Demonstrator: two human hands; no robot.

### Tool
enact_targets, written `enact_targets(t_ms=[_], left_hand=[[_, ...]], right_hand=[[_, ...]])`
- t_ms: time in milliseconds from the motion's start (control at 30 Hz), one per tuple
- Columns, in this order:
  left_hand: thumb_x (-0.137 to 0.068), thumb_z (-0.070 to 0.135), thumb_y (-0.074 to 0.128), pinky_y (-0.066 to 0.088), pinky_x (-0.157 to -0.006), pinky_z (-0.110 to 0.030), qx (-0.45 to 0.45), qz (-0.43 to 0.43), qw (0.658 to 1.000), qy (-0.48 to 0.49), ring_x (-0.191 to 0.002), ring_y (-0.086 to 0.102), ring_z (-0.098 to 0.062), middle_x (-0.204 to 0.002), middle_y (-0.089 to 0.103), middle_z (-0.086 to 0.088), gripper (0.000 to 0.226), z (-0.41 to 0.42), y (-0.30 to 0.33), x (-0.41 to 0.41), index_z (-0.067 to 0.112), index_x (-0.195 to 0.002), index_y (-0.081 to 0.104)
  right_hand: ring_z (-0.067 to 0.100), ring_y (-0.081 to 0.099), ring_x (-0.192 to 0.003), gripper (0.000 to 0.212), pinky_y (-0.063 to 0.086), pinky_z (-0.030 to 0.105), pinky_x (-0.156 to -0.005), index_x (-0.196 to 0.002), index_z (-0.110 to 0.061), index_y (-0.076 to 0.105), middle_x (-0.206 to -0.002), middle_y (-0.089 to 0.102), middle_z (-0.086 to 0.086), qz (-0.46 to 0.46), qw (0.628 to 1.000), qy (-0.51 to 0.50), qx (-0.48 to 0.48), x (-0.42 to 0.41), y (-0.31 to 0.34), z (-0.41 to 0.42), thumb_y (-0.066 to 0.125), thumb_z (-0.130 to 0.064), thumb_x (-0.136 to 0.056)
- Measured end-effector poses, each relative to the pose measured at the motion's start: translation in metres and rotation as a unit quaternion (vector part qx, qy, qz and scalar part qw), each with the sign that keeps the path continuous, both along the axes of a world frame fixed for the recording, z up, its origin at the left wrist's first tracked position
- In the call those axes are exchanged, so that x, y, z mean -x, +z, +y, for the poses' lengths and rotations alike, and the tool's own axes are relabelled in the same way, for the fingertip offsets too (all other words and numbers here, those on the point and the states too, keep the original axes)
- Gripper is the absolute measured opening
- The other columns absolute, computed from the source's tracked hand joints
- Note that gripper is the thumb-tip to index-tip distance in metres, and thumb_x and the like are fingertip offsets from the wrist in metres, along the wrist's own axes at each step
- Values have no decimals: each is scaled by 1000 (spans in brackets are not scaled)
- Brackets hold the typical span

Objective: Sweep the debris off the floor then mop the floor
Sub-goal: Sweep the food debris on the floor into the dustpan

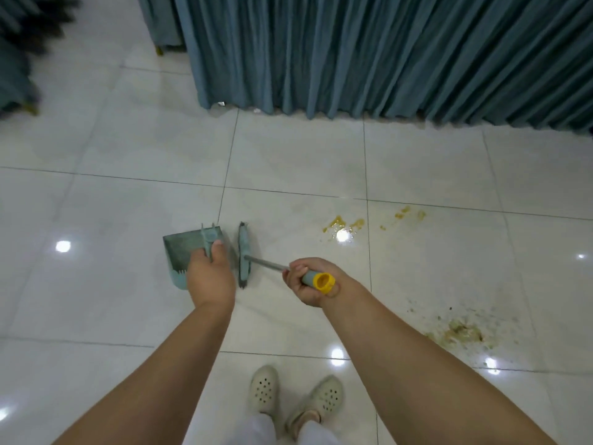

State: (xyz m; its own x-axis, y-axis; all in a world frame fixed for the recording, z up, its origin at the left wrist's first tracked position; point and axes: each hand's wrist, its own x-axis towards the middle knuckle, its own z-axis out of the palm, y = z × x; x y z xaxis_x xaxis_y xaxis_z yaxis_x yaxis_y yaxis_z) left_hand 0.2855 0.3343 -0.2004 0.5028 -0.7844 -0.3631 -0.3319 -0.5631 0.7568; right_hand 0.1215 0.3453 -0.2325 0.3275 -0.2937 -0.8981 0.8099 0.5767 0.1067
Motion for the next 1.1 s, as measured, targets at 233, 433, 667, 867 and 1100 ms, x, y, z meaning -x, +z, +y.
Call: enact_targets(t_ms=[233,433,667,867,1100], left_hand=[[-99,37,39,47,-84,-38,0,-18,1000,16,-95,60,-35,-102,63,-22,44,-11,-17,3,-4,-104,56],[-99,38,39,50,-82,-39,8,-9,1000,6,-86,59,-29,-89,59,-12,37,-16,-22,13,4,-93,52],[-100,37,38,44,-75,-32,-3,-13,1000,-28,-81,52,-24,-83,52,-7,32,-9,-13,36,8,-91,48],[-101,33,38,36,-70,-30,3,-40,995,-95,-92,59,-35,-99,61,-25,44,3,-3,55,-8,-104,55],[-100,35,37,41,-77,-37,3,-48,984,-172,-96,58,-39,-102,61,-29,49,27,4,74,-10,-101,56]], right_hand=[[13,39,-22,12,37,13,-27,-85,2,46,-83,43,17,12,999,-38,19,8,-9,-57,40,3,-95],[15,39,-24,7,37,14,-27,-91,0,48,-91,44,23,5,984,-175,0,28,-25,-56,43,2,-95],[10,37,-53,8,39,14,-28,-99,4,51,-90,45,25,11,970,-240,-35,58,-18,-7,44,2,-95],[15,43,-40,33,40,17,-28,-122,-4,47,-87,48,24,-8,953,-291,-84,82,-20,63,51,4,-90],[12,43,-45,22,38,17,-26,-113,0,47,-87,47,25,6,930,-353,-104,104,8,139,51,3,-91]])
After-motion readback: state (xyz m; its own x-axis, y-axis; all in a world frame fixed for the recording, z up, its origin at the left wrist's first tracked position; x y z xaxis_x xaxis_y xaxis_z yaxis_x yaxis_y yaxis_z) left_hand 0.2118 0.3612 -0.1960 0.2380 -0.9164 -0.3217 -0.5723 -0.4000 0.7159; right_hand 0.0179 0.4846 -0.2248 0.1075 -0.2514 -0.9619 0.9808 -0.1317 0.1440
